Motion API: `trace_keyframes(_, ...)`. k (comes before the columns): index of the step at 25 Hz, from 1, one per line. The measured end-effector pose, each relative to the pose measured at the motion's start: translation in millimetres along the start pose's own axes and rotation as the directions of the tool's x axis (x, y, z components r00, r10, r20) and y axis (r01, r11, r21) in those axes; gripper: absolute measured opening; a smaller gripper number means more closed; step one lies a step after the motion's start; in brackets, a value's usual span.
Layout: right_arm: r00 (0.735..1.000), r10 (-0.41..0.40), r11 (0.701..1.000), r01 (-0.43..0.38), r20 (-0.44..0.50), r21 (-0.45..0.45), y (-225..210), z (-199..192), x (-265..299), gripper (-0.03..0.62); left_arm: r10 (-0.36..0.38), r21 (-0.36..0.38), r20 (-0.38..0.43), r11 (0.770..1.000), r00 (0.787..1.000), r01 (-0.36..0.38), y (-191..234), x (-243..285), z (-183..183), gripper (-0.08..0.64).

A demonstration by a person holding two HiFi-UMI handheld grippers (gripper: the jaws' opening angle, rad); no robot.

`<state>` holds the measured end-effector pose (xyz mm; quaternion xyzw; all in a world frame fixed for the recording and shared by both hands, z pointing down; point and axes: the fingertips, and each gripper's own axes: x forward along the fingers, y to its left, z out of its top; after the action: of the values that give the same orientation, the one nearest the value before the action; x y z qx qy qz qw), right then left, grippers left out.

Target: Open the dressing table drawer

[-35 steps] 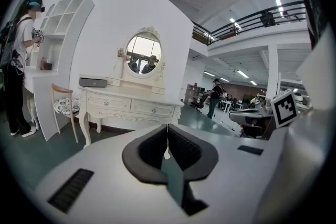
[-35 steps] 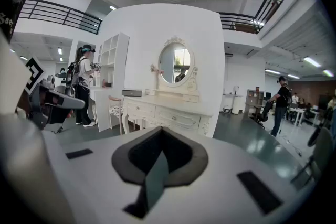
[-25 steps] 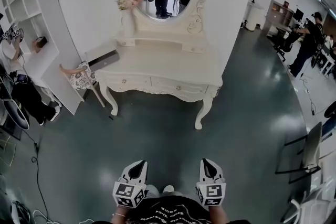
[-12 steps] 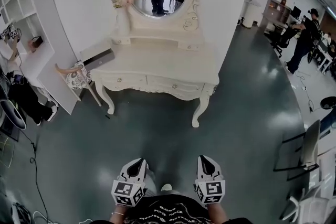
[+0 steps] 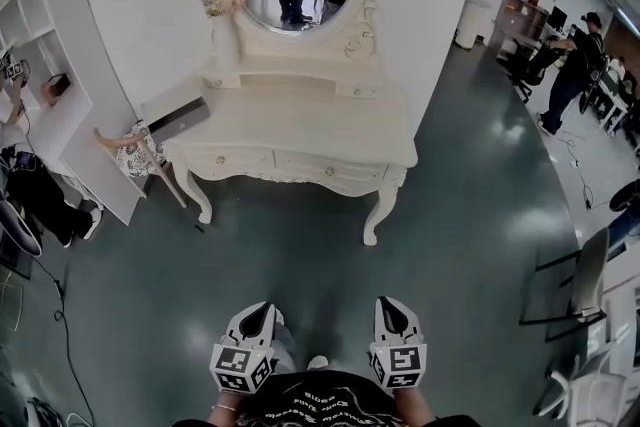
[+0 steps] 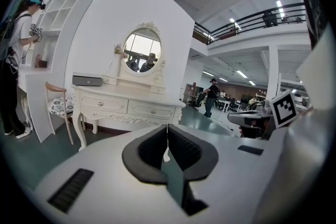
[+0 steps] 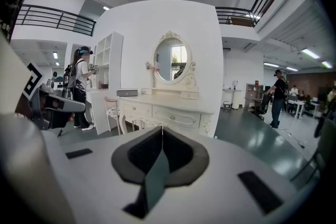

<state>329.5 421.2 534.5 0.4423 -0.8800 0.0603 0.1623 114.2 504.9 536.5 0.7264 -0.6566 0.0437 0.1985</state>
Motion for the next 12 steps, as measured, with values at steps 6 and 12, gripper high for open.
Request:
trace_keyframes(6, 0.999, -0.032, 0.999, 0.032, -0.008, 0.006, -2.3, 12.2, 34.8, 0.012, -0.036, 0.024, -0.023, 0.999, 0.999, 0.036, 25.3, 34.2, 14.8, 0.017)
trace_keyframes(12, 0.998, -0.063, 0.998, 0.063, -0.017, 0.014, -3.5, 27.9, 74.5, 0.012, -0.077, 0.040, -0.020, 0.996, 0.997, 0.078, 54.1, 74.6, 42.1, 0.017)
